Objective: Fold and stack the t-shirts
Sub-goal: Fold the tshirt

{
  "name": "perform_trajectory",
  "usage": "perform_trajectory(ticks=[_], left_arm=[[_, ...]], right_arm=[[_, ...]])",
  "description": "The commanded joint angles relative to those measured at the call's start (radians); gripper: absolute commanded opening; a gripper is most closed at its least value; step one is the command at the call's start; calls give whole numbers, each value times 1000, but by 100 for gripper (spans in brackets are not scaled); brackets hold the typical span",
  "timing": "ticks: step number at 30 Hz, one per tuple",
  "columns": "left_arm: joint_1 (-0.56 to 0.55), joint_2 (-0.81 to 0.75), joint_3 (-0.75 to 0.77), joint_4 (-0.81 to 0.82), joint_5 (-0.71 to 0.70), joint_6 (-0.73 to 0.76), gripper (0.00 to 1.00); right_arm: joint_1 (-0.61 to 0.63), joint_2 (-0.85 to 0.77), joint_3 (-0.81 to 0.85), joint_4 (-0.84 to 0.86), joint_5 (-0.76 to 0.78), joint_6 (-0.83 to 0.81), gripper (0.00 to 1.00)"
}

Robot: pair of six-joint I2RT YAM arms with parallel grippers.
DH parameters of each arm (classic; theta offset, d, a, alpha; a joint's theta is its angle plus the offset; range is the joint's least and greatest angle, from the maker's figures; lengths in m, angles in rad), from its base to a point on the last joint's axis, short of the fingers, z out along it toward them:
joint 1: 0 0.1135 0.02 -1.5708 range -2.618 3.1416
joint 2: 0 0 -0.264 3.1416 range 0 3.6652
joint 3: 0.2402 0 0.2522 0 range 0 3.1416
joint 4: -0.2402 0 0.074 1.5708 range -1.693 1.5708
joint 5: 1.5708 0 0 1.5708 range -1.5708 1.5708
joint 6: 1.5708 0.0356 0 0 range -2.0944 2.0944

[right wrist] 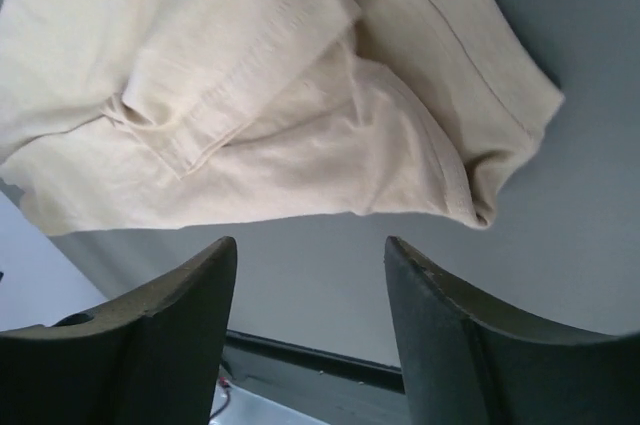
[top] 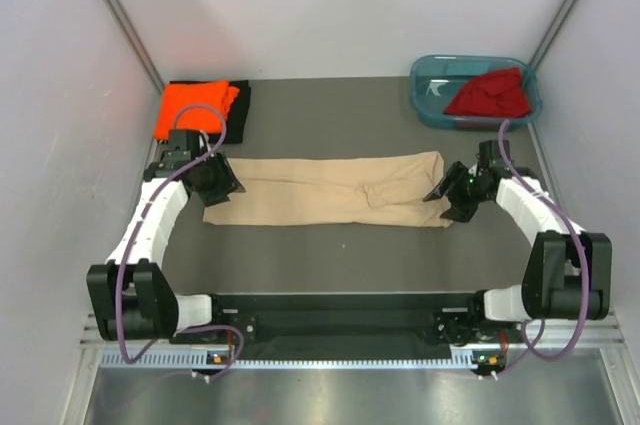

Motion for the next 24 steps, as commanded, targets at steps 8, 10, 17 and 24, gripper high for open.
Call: perform_trajectory(ticks=[8, 10, 17, 24], left_arm=[[31, -37, -7, -52, -172, 9, 57], [33, -34, -4, -58, -157, 12, 57], [33, -41, 8, -78, -154, 16, 56], [33, -50, 13, -90, -149, 24, 56]], right_arm=[[-50, -107, -177, 140, -23, 177, 70], [-65, -98, -209, 179, -43, 192, 70], [-113, -23, -264, 311, -78, 218, 67], [-156, 35, -274, 380, -51, 238, 56]])
